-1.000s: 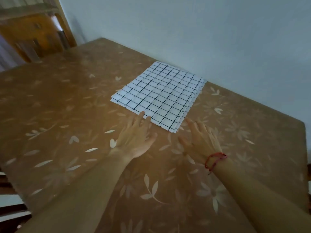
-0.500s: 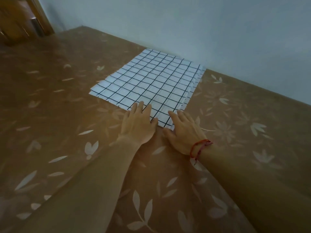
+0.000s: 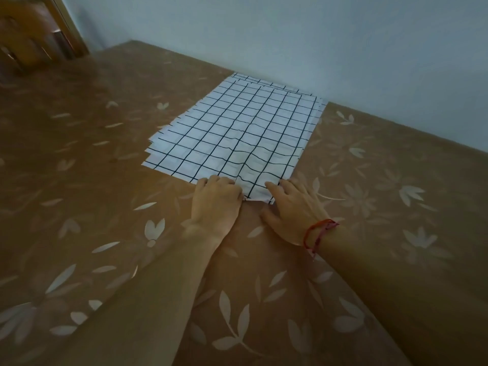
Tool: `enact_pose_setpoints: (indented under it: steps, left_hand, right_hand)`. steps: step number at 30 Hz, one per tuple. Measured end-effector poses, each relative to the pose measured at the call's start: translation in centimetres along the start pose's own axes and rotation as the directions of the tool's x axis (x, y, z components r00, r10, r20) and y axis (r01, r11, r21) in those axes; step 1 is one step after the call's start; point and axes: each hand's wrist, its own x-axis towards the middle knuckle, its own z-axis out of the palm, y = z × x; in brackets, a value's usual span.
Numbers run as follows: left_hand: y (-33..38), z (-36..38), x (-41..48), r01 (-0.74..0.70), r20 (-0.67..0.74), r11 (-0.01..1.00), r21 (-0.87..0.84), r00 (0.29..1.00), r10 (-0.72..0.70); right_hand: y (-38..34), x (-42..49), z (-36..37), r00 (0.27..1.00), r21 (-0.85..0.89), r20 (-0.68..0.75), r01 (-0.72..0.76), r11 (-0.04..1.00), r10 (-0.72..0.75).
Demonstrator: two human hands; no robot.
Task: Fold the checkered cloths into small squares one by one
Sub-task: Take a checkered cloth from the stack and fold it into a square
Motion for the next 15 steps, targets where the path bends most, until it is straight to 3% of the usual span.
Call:
enact_pose_setpoints:
  steps: [4, 9, 12, 15]
  left_hand:
    - [0.3, -0.5, -1.1, -0.006, -0.028, 1.000, -0.014, 1.000, 0.005]
    - [1.7, -2.3, -3.8, -0.031, -0.110, 0.985, -0.170, 0.994, 0.012]
    - [2.7, -4.5, -6.1, -0.056, -0.131, 0.964, -0.259, 0.991, 0.022]
    - [3.5, -7.2, -8.4, -0.098, -0.155, 0.950, -0.297, 0.986, 0.053]
  right_hand:
    - [-0.2, -1.0, -0.4, 1.000, -0.021, 0.009, 0.014, 1.000, -0.013]
    - [-0.9, -2.7, -1.4, 0.996, 0.032, -0.085, 0.020, 0.999, -0.018]
    - [-1.2, -4.2, -2.4, 0.988, 0.146, -0.156, 0.003, 0.989, 0.020]
    - [-1.3, -6.2, -4.8, 0.993, 0.263, -0.112, -0.012, 0.965, 0.043]
